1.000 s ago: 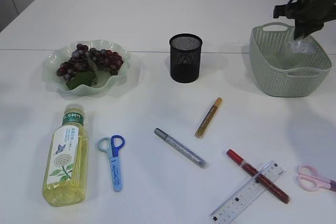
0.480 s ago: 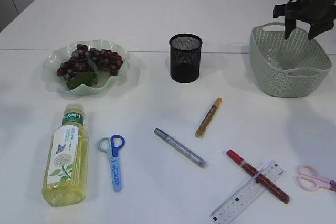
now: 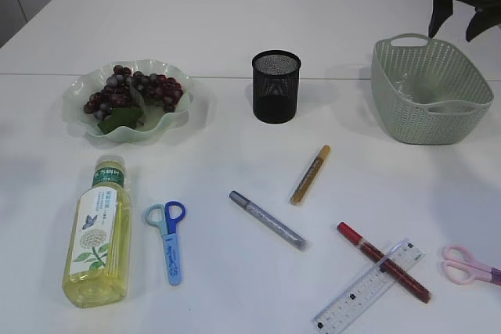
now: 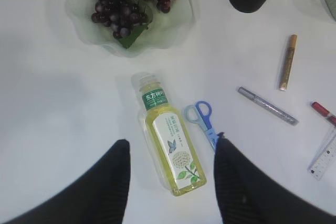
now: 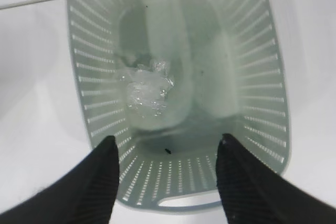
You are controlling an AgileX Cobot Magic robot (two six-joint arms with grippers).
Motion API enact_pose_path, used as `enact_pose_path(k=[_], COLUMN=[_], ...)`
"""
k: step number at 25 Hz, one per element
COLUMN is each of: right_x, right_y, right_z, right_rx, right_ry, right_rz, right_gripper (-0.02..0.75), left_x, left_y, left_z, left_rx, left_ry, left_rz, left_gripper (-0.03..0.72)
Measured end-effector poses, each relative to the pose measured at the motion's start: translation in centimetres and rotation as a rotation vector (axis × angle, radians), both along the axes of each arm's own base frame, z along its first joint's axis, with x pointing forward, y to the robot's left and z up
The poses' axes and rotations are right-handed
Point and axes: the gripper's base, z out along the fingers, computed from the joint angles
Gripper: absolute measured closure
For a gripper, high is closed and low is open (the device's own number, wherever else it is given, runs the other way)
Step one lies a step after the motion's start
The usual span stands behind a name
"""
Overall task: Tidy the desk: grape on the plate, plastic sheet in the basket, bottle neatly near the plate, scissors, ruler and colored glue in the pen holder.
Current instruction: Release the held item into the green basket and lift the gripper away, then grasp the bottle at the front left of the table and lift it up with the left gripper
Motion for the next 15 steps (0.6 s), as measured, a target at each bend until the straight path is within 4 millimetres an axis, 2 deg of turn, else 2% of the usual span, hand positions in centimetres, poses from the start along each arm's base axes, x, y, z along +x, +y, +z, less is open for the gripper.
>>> enact_pose_path(k=[9,12,15], right_x=[-2.2,-4.1,-6.9], right_y=[0.7,1.0,1.1], right_z=[2.9,2.7,3.1], right_rx=[0.059,0.063,0.057], right_ry=[-0.030,0.018,0.057], right_rz=[0.039,0.097,0.132], right_gripper=[0.287,0.291,0.292], left_x=[0.0,0.0,-0.1], left_y=[0.0,-0.1,-0.2], left_z=[0.0,0.0,0.0], left_rx=[-0.001,-0.015,-0.032], left_ry=[0.001,0.005,0.010], left_rz=[0.005,0.003,-0.001], left_gripper=[0.309,0.309,0.309])
